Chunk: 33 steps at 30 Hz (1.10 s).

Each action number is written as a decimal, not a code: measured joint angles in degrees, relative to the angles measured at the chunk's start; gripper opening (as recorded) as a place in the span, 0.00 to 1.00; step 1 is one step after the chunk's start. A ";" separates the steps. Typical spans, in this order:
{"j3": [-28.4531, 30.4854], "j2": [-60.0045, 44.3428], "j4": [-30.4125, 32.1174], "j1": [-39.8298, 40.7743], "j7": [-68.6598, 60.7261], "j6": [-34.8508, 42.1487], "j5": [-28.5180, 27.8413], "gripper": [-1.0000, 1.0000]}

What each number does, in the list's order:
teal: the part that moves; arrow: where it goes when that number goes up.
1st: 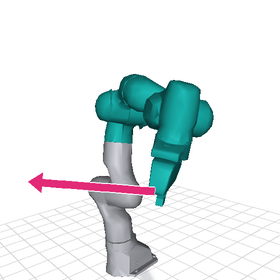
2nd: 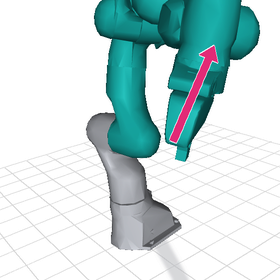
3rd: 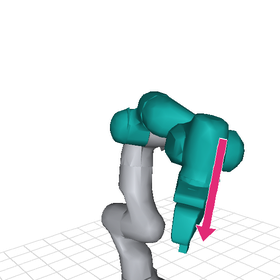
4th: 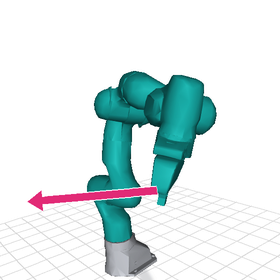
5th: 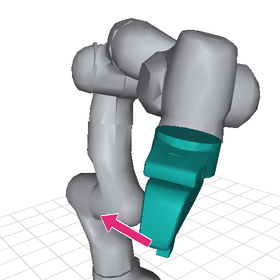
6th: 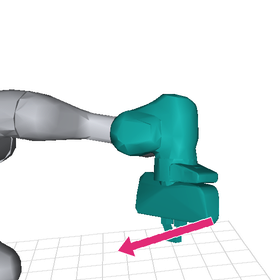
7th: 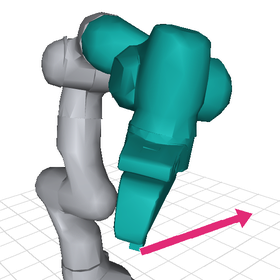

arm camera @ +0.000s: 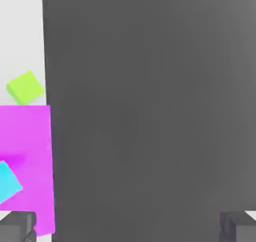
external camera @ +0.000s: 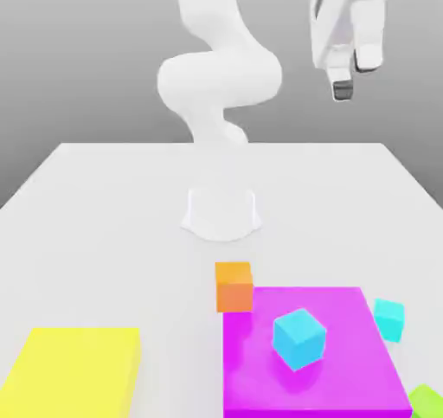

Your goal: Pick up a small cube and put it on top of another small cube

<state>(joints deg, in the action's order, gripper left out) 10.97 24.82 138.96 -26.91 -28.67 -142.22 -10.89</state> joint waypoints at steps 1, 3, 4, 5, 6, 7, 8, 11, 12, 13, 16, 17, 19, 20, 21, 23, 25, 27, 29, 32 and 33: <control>0.40 -0.64 0.22 -0.80 -2.42 -0.33 -0.14 0.50; 1.11 -1.92 0.66 -2.30 -7.30 -0.96 -0.33 0.50; 1.32 -2.58 0.90 -2.88 -9.82 -1.34 -0.32 0.50; 1.69 -3.22 1.12 -3.64 -12.33 -1.67 -0.35 0.50; 2.06 -3.86 1.34 -4.40 -14.83 -2.01 -0.39 0.50; 2.42 -4.51 1.57 -5.15 -17.34 -2.35 -0.41 0.50; 2.73 -5.16 1.79 -5.85 -19.88 -2.69 -0.39 0.50; 3.79 -7.11 2.48 -8.07 -27.45 -3.76 -0.36 0.50; 4.12 -7.76 2.70 -8.80 -30.03 -4.09 -0.27 0.50; 4.45 -8.41 2.93 -9.52 -32.62 -4.43 -0.18 0.50; 5.39 -10.38 3.62 -11.66 -40.44 -5.49 0.18 0.50; 5.71 -11.04 3.85 -12.39 -43.06 -5.84 0.33 0.50; 6.22 -12.38 4.31 -13.72 -48.39 -6.56 0.74 0.50; 6.40 -13.05 4.55 -14.32 -51.09 -6.93 0.99 0.50; 6.69 -13.71 4.79 -15.03 -53.74 -7.31 1.20 0.50; 7.07 -15.06 5.25 -16.26 -59.20 -8.03 1.78 0.50; 7.44 -16.41 5.72 -17.51 -64.72 -8.75 2.45 0.50; 7.65 -17.78 6.19 -18.63 -70.31 -9.48 3.22 0.50; 7.73 -19.15 6.66 -19.71 -75.97 -10.21 4.08 0.50; 7.74 -21.20 7.37 -21.46 -84.48 -11.32 5.44 0.50; 7.55 -21.89 7.61 -21.81 -87.39 -11.70 5.99 0.50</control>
<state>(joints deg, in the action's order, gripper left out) 18.53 2.93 146.57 -48.72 -116.06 -153.92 -4.89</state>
